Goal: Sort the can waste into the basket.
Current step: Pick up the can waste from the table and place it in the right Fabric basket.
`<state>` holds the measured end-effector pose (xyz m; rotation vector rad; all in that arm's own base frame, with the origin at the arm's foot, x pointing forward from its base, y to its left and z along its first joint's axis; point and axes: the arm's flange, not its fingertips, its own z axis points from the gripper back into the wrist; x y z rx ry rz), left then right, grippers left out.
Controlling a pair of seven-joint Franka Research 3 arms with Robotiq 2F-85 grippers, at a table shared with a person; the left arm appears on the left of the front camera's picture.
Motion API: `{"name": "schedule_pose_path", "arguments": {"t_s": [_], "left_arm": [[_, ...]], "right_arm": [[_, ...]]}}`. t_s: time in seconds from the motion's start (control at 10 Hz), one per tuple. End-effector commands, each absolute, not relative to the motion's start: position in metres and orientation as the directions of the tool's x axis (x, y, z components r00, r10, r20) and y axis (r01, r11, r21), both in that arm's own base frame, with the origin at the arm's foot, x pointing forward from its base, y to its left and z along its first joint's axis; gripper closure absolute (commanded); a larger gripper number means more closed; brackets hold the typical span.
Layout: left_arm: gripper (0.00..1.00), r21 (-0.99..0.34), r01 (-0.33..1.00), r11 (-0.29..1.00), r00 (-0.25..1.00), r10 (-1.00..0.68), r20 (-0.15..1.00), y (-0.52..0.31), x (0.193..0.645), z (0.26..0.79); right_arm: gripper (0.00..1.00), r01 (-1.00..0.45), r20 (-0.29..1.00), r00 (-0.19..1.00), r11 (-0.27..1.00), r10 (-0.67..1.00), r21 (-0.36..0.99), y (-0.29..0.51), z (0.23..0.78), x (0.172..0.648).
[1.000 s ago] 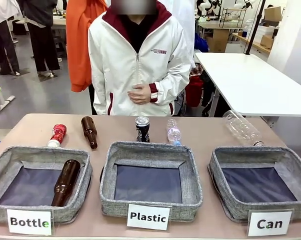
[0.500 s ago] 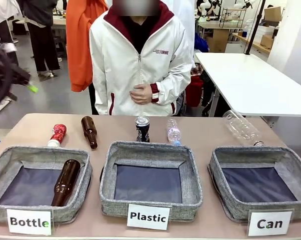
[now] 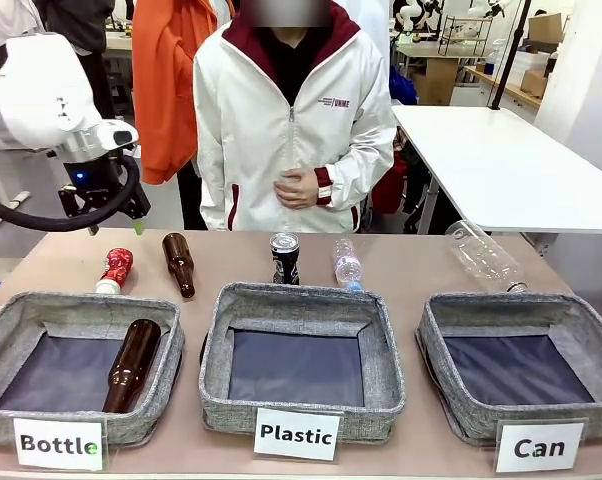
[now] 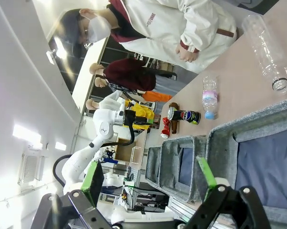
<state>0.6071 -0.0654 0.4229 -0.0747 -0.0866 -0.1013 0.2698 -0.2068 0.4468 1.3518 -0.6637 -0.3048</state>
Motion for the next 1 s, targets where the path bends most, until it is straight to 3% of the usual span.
{"name": "schedule_pose_path", "arguments": {"t_s": [0.0,0.2,0.9], "left_arm": [[0.0,-0.047,0.08,0.996,0.994,-0.077,0.078,-0.062,0.618,0.439],[0.0,-0.013,0.049,0.999,0.996,-0.048,0.078,-0.059,0.613,0.432],[0.0,-0.074,-0.036,0.997,0.999,0.038,0.018,-0.056,0.609,0.328]], "right_arm": [[0.0,-0.204,0.289,0.767,0.209,-0.574,0.956,-0.207,0.448,0.272],[0.0,-0.204,0.289,0.767,0.209,-0.574,0.956,-0.207,0.448,0.272],[0.0,-0.204,0.289,0.767,0.209,-0.574,0.956,-0.207,0.448,0.272]]}}
